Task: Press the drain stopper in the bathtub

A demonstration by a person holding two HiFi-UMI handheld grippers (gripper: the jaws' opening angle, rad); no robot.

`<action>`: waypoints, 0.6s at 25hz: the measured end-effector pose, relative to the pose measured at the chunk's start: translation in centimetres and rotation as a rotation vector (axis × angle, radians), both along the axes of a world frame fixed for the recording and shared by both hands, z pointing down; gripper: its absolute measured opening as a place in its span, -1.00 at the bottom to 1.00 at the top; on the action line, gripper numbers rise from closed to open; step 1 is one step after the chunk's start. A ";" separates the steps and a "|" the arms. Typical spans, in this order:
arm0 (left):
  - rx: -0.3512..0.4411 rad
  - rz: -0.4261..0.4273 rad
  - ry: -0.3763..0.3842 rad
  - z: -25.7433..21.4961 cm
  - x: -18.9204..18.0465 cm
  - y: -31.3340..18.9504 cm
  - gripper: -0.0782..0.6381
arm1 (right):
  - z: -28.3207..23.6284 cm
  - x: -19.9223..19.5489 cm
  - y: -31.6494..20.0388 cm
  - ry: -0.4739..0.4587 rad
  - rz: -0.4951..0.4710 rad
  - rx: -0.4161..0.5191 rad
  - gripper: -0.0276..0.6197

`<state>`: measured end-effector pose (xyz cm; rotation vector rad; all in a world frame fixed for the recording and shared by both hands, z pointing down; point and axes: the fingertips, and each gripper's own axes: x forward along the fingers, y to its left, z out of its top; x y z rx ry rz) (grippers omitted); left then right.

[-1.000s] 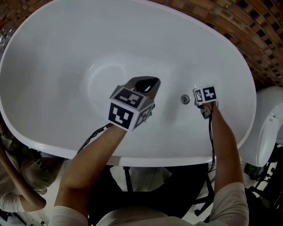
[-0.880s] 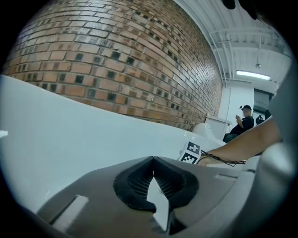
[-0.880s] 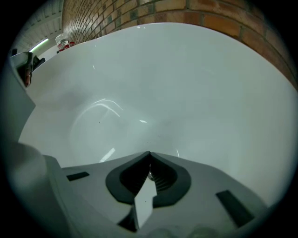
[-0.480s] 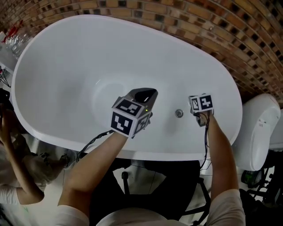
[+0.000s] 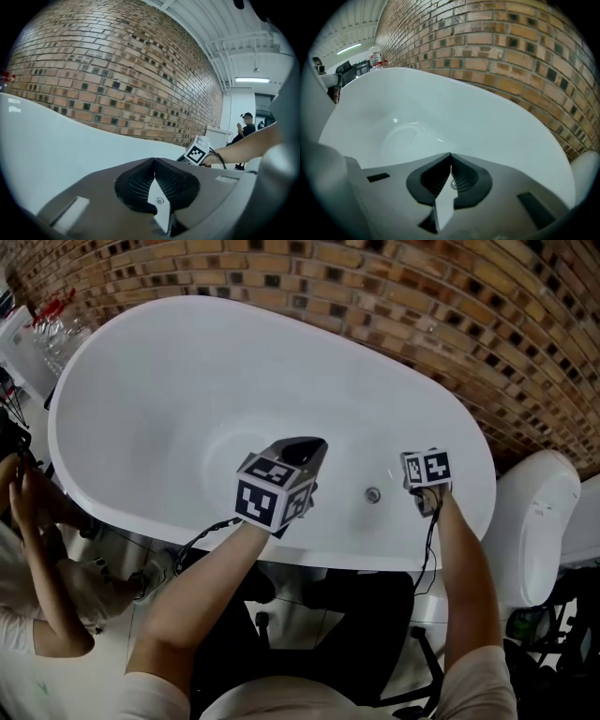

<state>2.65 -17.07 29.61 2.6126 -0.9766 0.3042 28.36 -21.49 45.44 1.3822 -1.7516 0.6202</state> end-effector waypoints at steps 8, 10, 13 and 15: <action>0.038 -0.001 0.013 -2.8 -1.0 3.4 -0.77 | -4.1 -1.7 2.6 -0.011 -0.010 0.067 -0.86; 0.049 0.001 0.020 -3.5 -1.2 4.5 -0.77 | -5.3 -1.9 3.4 -0.009 -0.010 0.093 -0.86; 0.070 0.004 0.034 -4.7 -1.7 6.2 -0.77 | -7.3 -2.5 4.7 -0.034 0.003 0.136 -0.86; 0.084 0.005 0.043 -5.5 -2.0 7.3 -0.77 | -8.7 -3.0 5.5 -0.052 0.011 0.166 -0.86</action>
